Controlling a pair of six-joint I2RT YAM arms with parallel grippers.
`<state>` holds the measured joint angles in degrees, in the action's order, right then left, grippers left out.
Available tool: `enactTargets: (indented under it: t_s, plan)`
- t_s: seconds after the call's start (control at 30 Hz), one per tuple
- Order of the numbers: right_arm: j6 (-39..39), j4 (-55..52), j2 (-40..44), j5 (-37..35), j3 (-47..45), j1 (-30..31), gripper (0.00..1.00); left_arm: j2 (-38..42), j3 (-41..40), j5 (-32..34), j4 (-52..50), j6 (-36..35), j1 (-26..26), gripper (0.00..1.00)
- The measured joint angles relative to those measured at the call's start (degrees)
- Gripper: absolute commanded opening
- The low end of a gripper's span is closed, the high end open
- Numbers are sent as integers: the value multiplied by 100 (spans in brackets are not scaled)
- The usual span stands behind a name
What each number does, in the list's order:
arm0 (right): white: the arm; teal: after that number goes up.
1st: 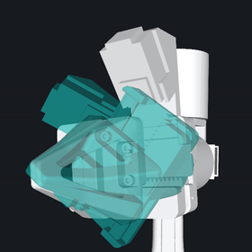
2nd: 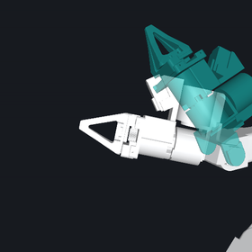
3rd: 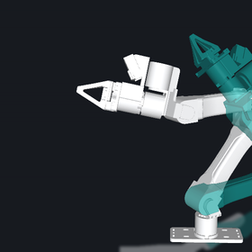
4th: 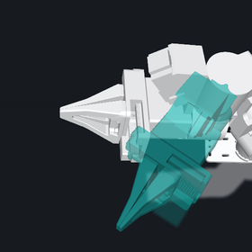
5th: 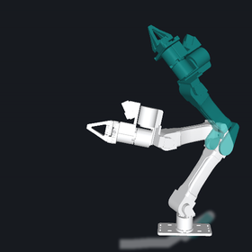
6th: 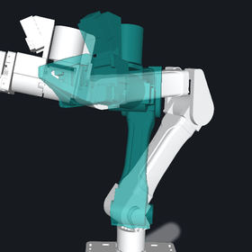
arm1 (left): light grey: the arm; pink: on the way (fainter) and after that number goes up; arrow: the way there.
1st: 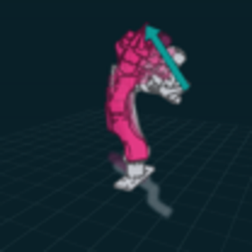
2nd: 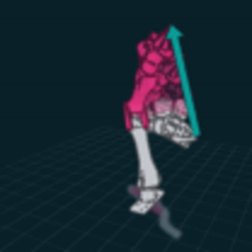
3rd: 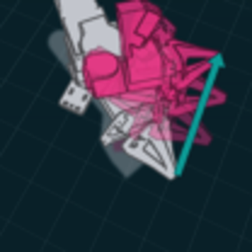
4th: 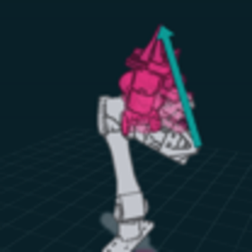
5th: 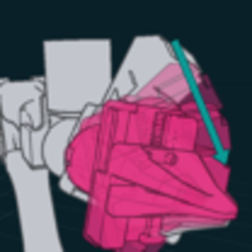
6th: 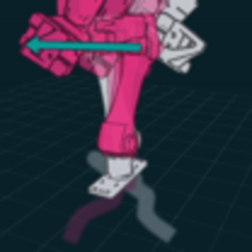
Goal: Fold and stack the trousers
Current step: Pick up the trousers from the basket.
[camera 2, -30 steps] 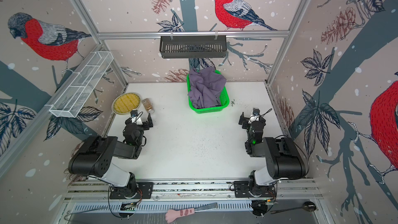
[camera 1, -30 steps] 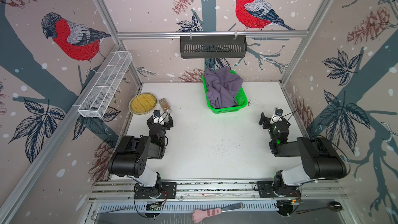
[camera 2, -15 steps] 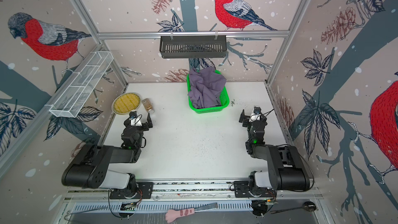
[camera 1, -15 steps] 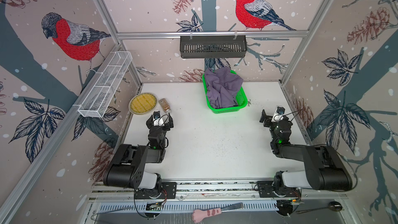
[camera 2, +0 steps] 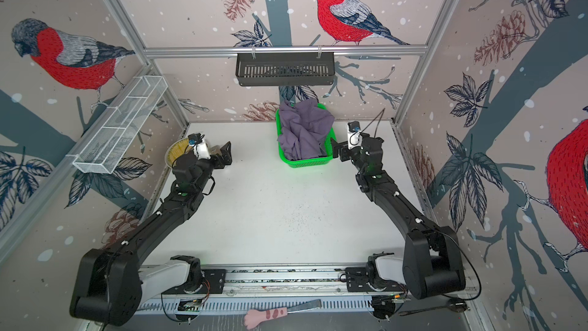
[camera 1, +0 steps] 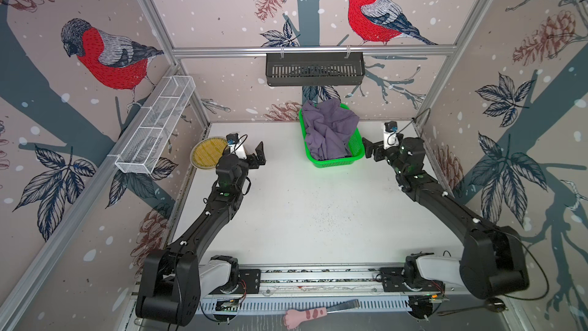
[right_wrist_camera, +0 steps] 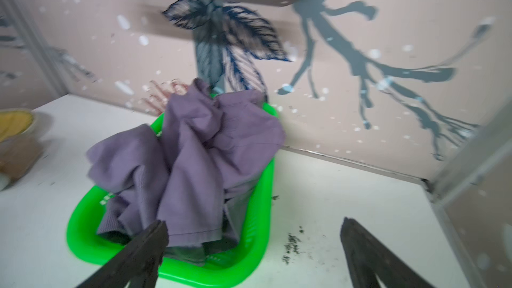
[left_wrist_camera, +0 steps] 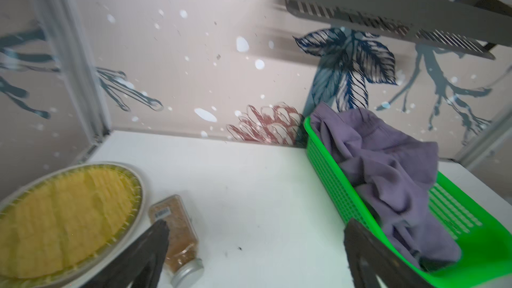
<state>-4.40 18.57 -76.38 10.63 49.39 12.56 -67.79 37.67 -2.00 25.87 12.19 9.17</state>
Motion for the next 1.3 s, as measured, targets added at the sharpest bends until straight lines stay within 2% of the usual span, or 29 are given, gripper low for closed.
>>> enactTargets:
  t_s: [0.1, 0.23, 0.37, 0.6, 1.0, 1.07, 1.1, 1.2, 1.3]
  plan:
    - [-330, -669, -564, 431, 621, 234, 100, -190, 179, -767, -494, 203, 2, 98]
    - [-573, -1235, -1528, 610, 1438, 435, 100, -334, 184, -1729, -774, 468, 2, 98]
    - [-804, -1692, -2535, 688, 2347, 662, 100, -348, 184, -2341, -820, 588, 2, 98]
    - [-1222, -2098, -3936, 616, 3635, 874, 99, -313, 179, -2767, -857, 715, 2, 98]
    - [-1322, -2621, -5678, 684, 5337, 927, 100, -348, 229, -2800, -1075, 688, 0, 98]
    - [-1217, -2632, -5805, 684, 5458, 940, 93, -389, 249, -2804, -1108, 688, 0, 97]
    - [-1217, -2662, -5884, 686, 5539, 940, 83, -422, 256, -2811, -1115, 691, 0, 98]
    - [-1051, -2708, -6074, 754, 5746, 911, 43, -522, 308, -2850, -1156, 691, 0, 98]
    - [-898, -2752, -6122, 911, 5842, 855, 16, -575, 350, -2931, -1196, 693, 0, 98]
